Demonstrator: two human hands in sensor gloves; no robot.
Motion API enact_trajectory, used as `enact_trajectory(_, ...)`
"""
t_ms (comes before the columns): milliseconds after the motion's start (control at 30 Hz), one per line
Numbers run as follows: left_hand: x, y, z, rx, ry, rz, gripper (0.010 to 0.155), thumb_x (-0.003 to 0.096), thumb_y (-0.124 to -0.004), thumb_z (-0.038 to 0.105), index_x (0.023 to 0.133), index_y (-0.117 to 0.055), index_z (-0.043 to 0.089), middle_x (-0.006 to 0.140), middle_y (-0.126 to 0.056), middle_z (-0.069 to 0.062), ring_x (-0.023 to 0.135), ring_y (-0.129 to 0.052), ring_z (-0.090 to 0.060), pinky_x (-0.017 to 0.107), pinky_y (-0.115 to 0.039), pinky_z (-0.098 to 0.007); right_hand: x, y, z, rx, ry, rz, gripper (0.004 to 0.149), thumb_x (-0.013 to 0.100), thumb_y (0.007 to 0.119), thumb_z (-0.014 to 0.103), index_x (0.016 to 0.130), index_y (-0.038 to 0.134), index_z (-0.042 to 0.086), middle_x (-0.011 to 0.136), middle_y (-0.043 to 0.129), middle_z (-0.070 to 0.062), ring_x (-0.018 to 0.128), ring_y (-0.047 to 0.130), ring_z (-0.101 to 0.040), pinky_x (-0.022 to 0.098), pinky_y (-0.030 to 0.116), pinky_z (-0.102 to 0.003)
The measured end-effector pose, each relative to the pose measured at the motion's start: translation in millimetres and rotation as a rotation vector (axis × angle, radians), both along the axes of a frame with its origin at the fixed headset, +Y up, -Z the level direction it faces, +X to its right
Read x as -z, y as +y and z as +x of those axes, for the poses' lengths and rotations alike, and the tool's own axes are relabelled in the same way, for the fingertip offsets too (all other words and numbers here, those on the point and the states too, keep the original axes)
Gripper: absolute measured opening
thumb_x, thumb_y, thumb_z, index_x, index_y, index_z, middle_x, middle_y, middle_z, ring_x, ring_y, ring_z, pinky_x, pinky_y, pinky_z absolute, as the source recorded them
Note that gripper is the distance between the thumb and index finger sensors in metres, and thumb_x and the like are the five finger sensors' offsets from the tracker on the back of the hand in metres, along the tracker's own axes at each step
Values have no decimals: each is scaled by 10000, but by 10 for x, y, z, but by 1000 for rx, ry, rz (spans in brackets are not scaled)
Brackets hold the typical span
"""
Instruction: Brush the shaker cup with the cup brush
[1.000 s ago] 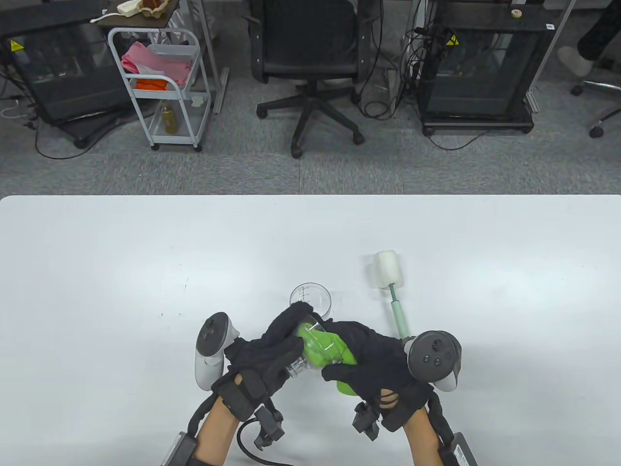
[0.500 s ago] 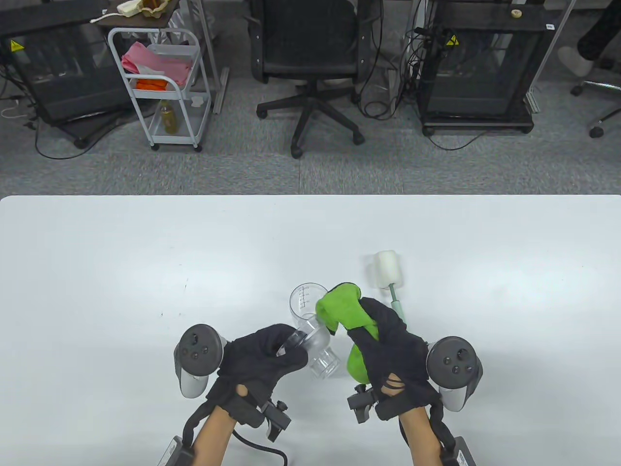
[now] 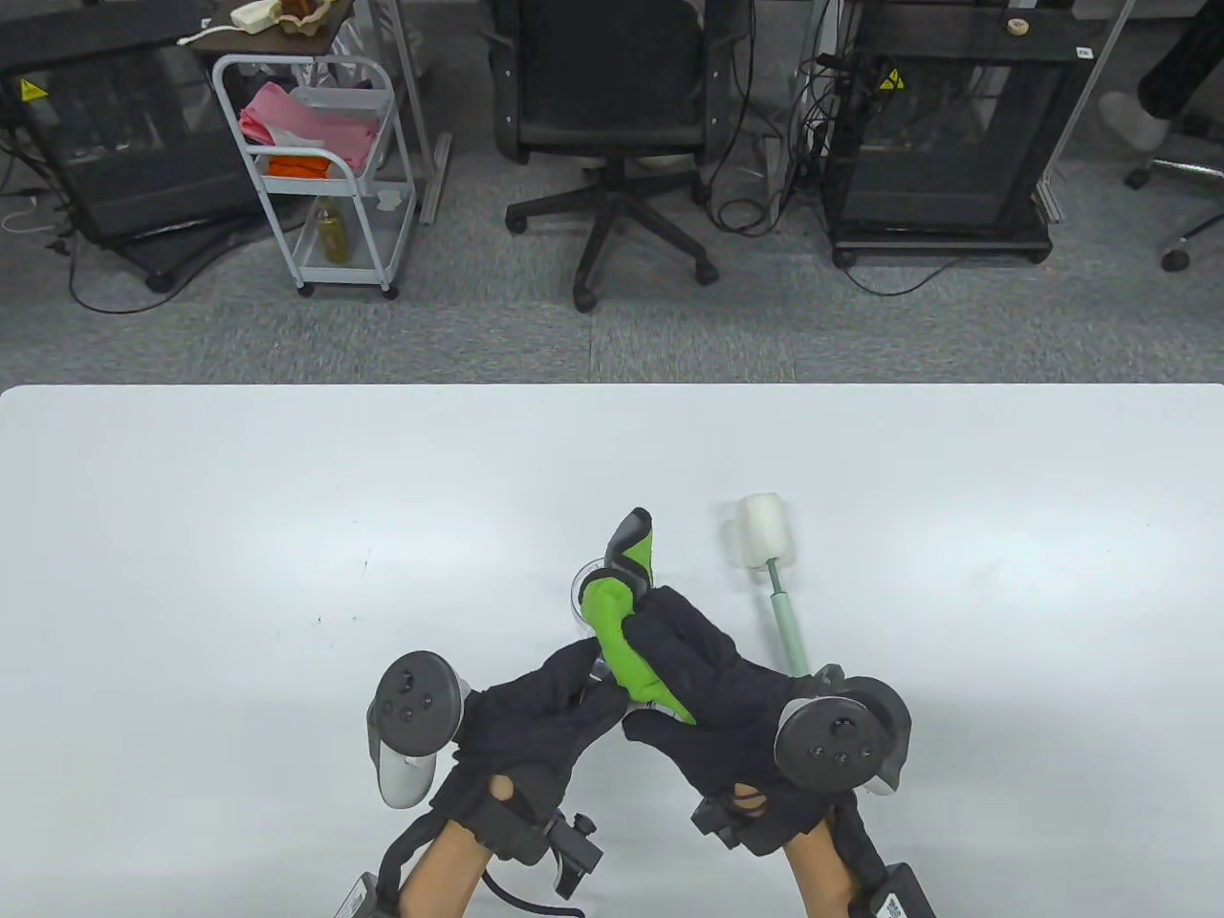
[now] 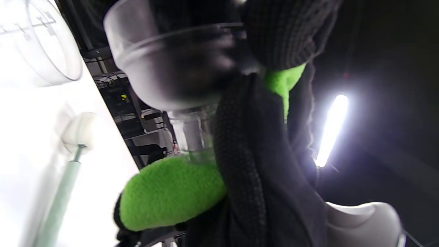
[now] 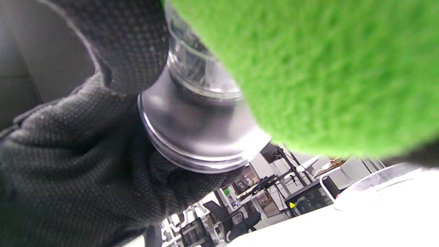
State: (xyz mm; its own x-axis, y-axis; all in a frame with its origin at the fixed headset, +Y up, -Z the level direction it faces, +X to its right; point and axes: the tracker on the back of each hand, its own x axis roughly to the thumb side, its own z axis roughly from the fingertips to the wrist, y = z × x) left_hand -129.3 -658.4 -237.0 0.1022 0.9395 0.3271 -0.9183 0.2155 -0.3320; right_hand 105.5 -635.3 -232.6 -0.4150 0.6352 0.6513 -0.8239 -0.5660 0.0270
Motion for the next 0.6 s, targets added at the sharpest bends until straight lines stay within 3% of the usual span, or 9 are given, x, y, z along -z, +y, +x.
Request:
enact_trajectory(67, -26, 50, 0, 24, -6, 92, 523, 436, -847, 390, 926, -793, 215, 839, -1024, -5, 774, -1074, -223, 718, -607, -506, 59, -69, 63, 159, 41, -141, 751, 391, 894, 437, 1029, 555, 232, 1048, 610, -248, 789, 872, -493, 511, 903, -462)
enact_trajectory(133, -72, 119, 17, 3, 2, 183, 518, 413, -865, 383, 911, -805, 256, 845, -1022, 18, 795, -1061, -204, 732, -583, -465, 111, -165, 77, 260, 127, -303, 855, 405, 868, 504, 1047, 458, 115, 988, 625, -352, 706, 955, -479, 465, 941, -443)
enact_trajectory(167, -104, 171, 26, 37, 28, 250, 519, 401, -869, 383, 905, -811, 271, 845, -1021, 29, 797, -1058, -200, 733, -576, -454, 127, -212, 71, 349, 206, -383, 872, 408, 868, 501, 1049, 433, 99, 969, 630, -369, 672, 980, -468, 446, 953, -433)
enact_trajectory(200, -113, 192, 22, 82, 32, 291, 522, 402, -857, 401, 908, -800, 286, 849, -1018, 51, 802, -1061, -176, 734, -588, -443, 125, -212, 64, 424, 236, -392, 857, 404, 892, 444, 1047, 448, 93, 966, 610, -394, 638, 979, -488, 423, 948, -453)
enact_trajectory(267, -109, 205, 16, 129, -5, 329, 534, 422, -835, 429, 932, -745, 301, 885, -984, 80, 830, -1046, -148, 736, -587, -429, 104, -151, 65, 394, 217, -344, 837, 392, 905, 414, 1046, 483, 107, 975, 616, -385, 612, 990, -479, 413, 954, -437)
enact_trajectory(367, -66, 169, 16, 89, -76, 171, 574, 476, -766, 488, 971, -729, 201, 898, -974, -12, 832, -1034, -226, 733, -575, -488, -8, 52, 63, 80, 105, -50, 832, 339, 949, 368, 1040, 536, 191, 1025, 626, -303, 632, 966, -480, 441, 930, -430)
enact_trajectory(467, -17, 104, -3, 31, -79, 23, 594, 483, -728, 520, 939, -788, 144, 802, -1017, -55, 723, -1063, -268, 691, -617, -557, -118, 157, -27, -88, 25, 128, 824, 274, 1004, 303, 996, 608, 314, 1057, 651, -166, 679, 933, -465, 483, 906, -416)
enact_trajectory(533, -12, 103, -25, 9, -74, 18, 583, 477, -738, 477, 930, -792, 113, 784, -1010, -73, 703, -1057, -284, 686, -608, -575, -116, 144, -63, -93, 13, 117, 821, 277, 1000, 317, 998, 606, 307, 1053, 658, -174, 672, 939, -461, 477, 910, -410)
enact_trajectory(600, -34, 149, -49, 66, -70, 61, 570, 474, -746, 449, 926, -797, 105, 783, -1009, -76, 701, -1058, -285, 698, -599, -565, -40, 31, -46, 17, 59, -55, 770, 364, 912, 401, 1029, 557, 248, 1038, 650, -241, 697, 929, -451, 485, 908, -401)
